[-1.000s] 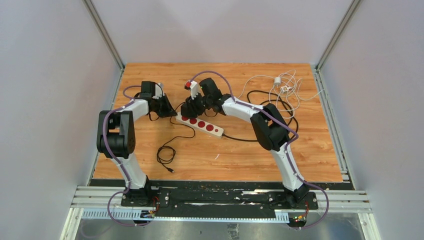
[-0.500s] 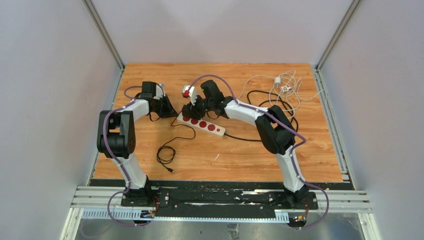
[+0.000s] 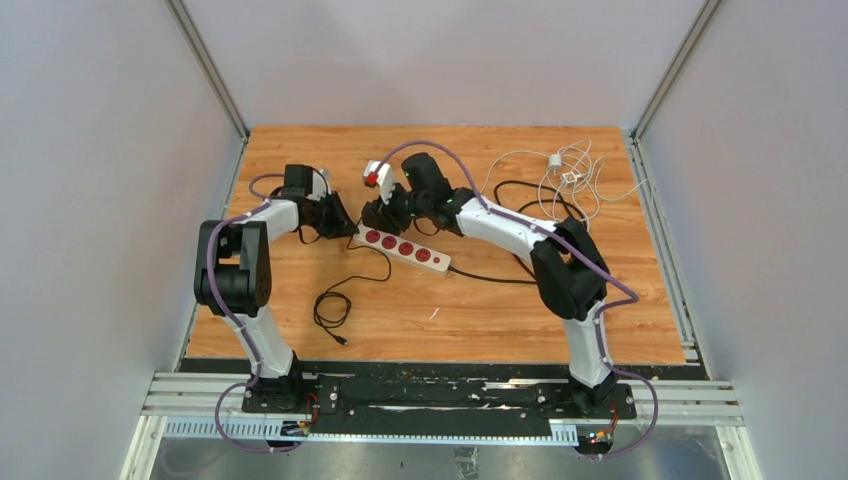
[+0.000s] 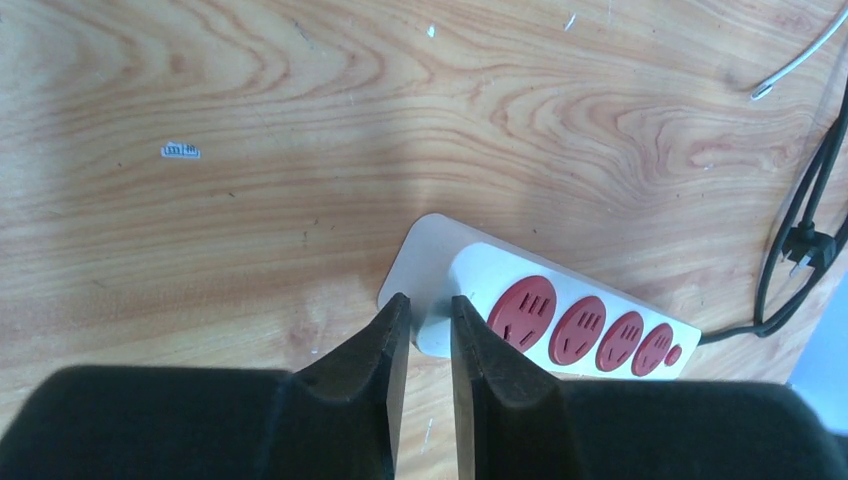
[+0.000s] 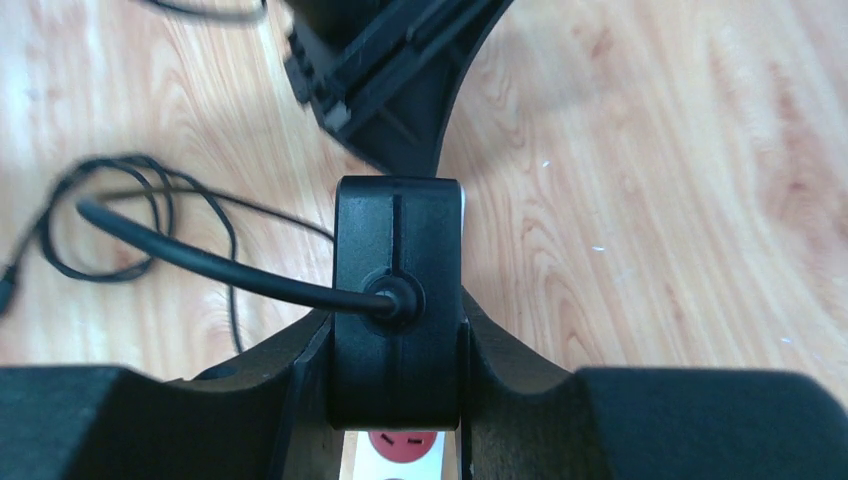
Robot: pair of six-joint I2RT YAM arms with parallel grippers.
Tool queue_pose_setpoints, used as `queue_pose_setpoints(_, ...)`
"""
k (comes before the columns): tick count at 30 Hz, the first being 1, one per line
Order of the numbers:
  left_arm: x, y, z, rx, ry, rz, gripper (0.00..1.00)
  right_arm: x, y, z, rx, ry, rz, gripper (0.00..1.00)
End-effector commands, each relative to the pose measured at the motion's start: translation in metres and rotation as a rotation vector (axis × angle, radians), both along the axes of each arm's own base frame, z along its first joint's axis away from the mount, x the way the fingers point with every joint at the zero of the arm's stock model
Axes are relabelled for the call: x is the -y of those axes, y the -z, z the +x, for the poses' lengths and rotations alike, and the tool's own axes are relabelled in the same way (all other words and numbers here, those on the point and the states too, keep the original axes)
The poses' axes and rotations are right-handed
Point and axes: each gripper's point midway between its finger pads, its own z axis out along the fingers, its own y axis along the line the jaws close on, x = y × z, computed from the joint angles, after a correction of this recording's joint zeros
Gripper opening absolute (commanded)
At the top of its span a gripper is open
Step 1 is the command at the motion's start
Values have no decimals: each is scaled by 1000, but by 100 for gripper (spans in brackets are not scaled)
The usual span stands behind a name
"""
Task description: Pull the plug off the socket
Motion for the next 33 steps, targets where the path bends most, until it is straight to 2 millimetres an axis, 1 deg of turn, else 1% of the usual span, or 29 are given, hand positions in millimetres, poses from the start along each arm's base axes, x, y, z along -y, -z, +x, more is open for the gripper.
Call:
queue_pose_setpoints(1, 5, 35, -60, -244, 31, 27, 29, 16, -97, -4, -47, 93, 172, 0)
queue_pose_setpoints(3, 5, 21, -51, -203, 24, 26, 38, 27, -114, -8, -93, 112, 200, 0)
queue_pose_setpoints(5, 4, 1, -41, -150, 17, 34, 54, 38, -135, -13, -133, 111, 238, 0)
queue_pose_setpoints(6, 2, -10, -35, -120, 10, 44, 64, 44, -145, -17, -153, 102, 256, 0)
queue_pose_setpoints(8, -2, -35, -26, -52, -4, 69, 90, 57, -166, -24, -211, 79, 293, 0)
queue_pose_setpoints(9, -5, -51, -22, -11, -15, 83, 98, 65, -177, -27, -236, 68, 315, 0)
queue_pose_setpoints(10, -8, -69, -19, 36, -30, 101, 99, 74, -189, -29, -255, 59, 335, 0)
queue_pose_setpoints(11, -13, -84, -17, 70, -48, 123, 100, 82, -202, -32, -263, 49, 354, 0)
queue_pose_setpoints(12, -18, -100, -16, 106, -67, 141, 100, 91, -218, -34, -258, 49, 378, 0)
queue_pose_setpoints(14, -26, -129, -16, 175, -108, 176, 100, 109, -246, -35, -237, 60, 413, 0)
queue_pose_setpoints(15, -32, -144, -17, 212, -135, 195, 100, 121, -259, -32, -234, 77, 433, 0)
queue_pose_setpoints(16, -38, -158, -19, 246, -165, 215, 100, 128, -274, -34, -227, 75, 453, 0)
queue_pose_setpoints(17, -44, -171, -22, 282, -200, 234, 100, 141, -287, -29, -217, 92, 475, 0)
queue_pose_setpoints(18, -51, -183, -26, 311, -238, 255, 100, 152, -305, -26, -201, 107, 500, 0)
queue_pose_setpoints(21, -69, -211, -42, 389, -330, 307, 100, 187, -341, -15, -194, 155, 565, 0)
queue_pose_setpoints(22, -74, -217, -48, 411, -356, 321, 100, 199, -352, -10, -194, 173, 586, 0)
queue_pose_setpoints(24, -82, -223, -59, 441, -396, 338, 100, 226, -372, 5, -188, 241, 631, 0)
queue_pose_setpoints(27, -87, -225, -69, 467, -424, 352, 100, 269, -403, 33, -163, 346, 716, 0)
queue_pose_setpoints(28, -88, -225, -70, 475, -424, 352, 100, 282, -413, 41, -162, 367, 749, 0)
queue_pose_setpoints(29, -88, -222, -71, 478, -426, 352, 100, 301, -424, 51, -149, 396, 783, 0)
queue_pose_setpoints(31, -88, -219, -70, 477, -431, 347, 100, 330, -441, 68, -145, 435, 855, 0)
queue_pose_setpoints(32, -87, -216, -70, 472, -427, 346, 100, 343, -447, 76, -136, 453, 884, 0)
queue_pose_setpoints(33, -87, -214, -68, 463, -424, 348, 100, 358, -448, 88, -144, 484, 915, 0)
